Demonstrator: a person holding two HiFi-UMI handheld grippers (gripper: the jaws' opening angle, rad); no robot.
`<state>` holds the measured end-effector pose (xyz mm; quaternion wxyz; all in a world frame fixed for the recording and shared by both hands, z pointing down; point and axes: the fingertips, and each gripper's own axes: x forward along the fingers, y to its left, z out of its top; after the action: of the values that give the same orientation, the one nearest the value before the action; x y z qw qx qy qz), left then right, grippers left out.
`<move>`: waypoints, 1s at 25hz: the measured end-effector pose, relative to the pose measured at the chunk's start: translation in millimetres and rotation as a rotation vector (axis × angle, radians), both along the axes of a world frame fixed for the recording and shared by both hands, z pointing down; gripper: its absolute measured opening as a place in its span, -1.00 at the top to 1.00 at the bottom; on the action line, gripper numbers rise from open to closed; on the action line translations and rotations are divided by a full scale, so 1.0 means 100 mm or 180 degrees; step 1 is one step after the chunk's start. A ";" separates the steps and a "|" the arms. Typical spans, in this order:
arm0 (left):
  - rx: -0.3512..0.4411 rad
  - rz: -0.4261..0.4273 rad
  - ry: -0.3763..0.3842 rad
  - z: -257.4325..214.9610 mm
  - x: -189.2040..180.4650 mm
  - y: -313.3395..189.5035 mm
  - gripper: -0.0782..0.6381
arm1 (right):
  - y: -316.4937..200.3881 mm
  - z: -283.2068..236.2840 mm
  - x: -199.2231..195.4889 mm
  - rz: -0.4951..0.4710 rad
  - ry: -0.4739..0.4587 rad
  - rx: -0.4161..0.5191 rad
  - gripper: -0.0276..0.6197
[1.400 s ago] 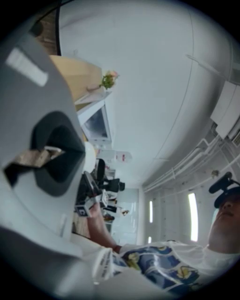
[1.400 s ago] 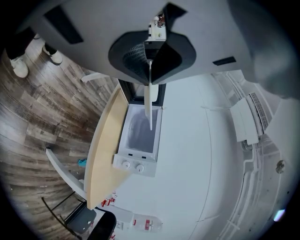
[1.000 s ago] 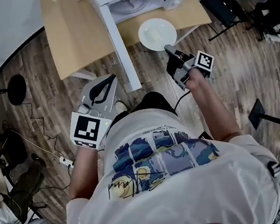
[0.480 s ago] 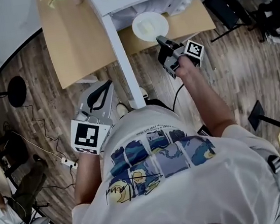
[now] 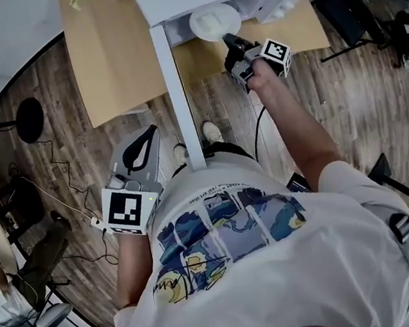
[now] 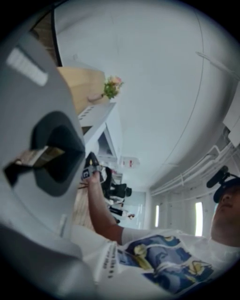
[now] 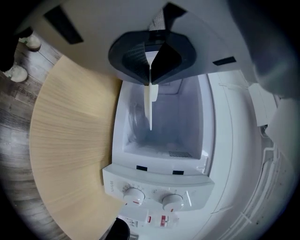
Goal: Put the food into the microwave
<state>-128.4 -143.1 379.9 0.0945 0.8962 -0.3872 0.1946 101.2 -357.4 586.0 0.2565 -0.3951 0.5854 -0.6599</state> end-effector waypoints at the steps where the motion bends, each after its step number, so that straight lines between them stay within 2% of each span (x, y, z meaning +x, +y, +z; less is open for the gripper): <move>1: -0.0006 -0.0041 0.0002 0.00 -0.01 0.00 0.76 | -0.06 0.03 0.00 0.0002 0.0001 -0.0005 0.87; 8: -0.0117 -0.0322 -0.0119 0.10 -0.24 0.07 0.76 | -0.39 0.22 -0.07 0.0012 -0.0011 -0.0026 0.87; 15: -0.0117 -0.0455 -0.0121 0.10 -0.25 0.04 0.76 | -0.56 0.29 -0.13 -0.0042 0.0060 -0.0082 0.87; 25: -0.0157 -0.0537 -0.0117 0.12 -0.24 0.00 0.76 | -0.61 0.43 -0.16 -0.0190 0.0404 -0.0256 0.82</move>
<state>-152.9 -143.2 391.4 0.1255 0.8541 -0.4581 0.2119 85.5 -418.3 629.3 0.1830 -0.4285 0.5850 -0.6638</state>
